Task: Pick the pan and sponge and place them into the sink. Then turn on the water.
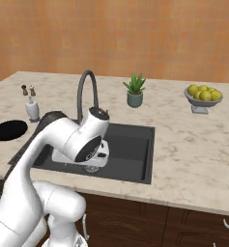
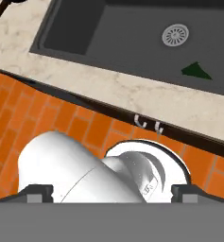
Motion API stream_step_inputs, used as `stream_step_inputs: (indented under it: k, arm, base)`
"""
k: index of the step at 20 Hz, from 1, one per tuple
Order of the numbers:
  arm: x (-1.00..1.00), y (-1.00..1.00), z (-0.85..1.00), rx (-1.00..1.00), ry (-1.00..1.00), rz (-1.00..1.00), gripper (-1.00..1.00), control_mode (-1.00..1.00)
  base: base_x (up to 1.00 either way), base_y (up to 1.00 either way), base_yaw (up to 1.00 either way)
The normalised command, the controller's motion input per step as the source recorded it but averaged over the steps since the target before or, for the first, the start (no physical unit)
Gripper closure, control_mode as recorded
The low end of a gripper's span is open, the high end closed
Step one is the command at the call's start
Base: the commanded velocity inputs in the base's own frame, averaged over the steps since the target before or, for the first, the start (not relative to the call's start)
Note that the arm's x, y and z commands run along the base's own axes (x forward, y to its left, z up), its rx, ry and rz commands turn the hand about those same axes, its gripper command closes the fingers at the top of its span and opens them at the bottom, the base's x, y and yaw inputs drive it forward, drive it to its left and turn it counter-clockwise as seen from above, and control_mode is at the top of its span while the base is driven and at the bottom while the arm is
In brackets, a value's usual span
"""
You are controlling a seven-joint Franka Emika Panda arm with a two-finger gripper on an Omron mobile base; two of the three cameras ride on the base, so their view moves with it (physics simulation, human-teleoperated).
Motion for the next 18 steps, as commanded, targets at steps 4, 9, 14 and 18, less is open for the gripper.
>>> stream_step_inputs:
  k: [4,9,14,18]
  arm:
    - [-0.06,1.00,0.36,-0.30,-0.04,-0.05,-1.00,-1.00]
    - [0.00,1.00,0.14,-0.24,0.00,-0.03,-1.00,-1.00]
    - [0.29,1.00,0.01,-0.06,0.00,0.00,-1.00,-1.00]
    - [0.79,1.00,-0.16,0.13,-0.05,0.00,-1.00,-1.00]
  base:
    - [0.00,0.00,0.00]
    - [0.00,0.00,0.00]
    - [0.00,0.00,0.00]
    - [0.00,0.00,0.00]
